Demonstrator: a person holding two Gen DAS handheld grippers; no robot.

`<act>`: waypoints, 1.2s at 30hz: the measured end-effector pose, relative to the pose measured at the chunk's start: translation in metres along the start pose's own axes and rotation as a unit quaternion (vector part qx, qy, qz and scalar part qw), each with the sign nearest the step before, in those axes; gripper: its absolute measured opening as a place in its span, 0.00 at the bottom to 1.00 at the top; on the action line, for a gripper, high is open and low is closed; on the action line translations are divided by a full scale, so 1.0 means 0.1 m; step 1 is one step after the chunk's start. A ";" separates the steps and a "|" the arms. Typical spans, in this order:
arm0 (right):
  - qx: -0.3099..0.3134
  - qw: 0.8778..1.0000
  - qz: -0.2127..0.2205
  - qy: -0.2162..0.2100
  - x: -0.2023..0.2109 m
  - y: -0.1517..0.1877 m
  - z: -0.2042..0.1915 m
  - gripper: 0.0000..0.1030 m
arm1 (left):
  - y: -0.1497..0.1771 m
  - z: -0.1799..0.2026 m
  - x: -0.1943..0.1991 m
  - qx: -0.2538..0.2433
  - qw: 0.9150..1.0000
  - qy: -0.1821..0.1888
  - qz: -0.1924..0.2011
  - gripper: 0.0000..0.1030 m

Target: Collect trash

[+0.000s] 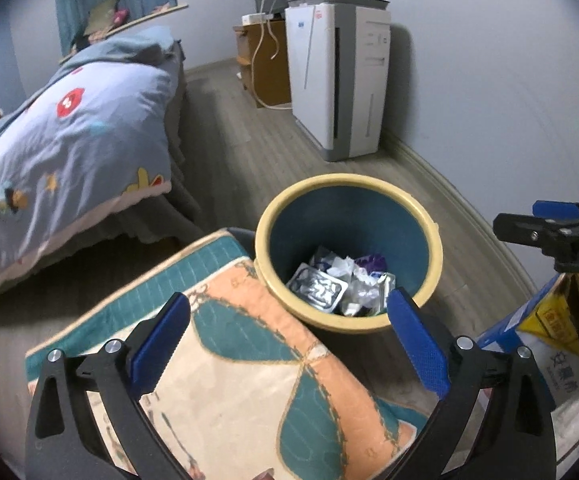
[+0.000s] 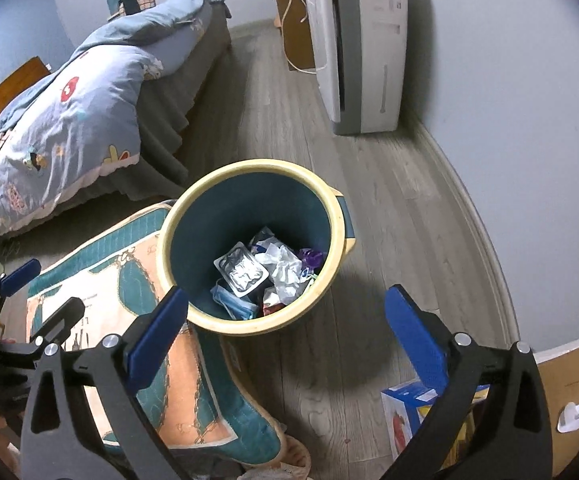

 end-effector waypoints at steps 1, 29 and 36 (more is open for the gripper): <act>0.005 1.000 0.002 0.003 0.01 0.00 -0.02 0.94 | 0.01 -0.02 0.00 0.004 1.000 0.000 -0.001 0.95; 0.043 0.999 0.009 0.028 -0.05 -0.02 -0.11 0.94 | 0.07 -0.11 -0.07 0.019 1.000 -0.006 -0.008 0.95; 0.043 0.999 0.009 0.029 -0.06 -0.01 -0.10 0.94 | 0.07 -0.11 -0.08 0.012 1.000 -0.006 -0.009 0.95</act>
Point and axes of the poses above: each gripper's, at about its wrist camera, not at the fingertips, and x roughly against the way its jaws point, z to its right, y to its underside, the point moved 6 cm from there along -x, roughly the way its jaws point, and after that the axes turned 2 degrees about -y, right-handed, at the moved point
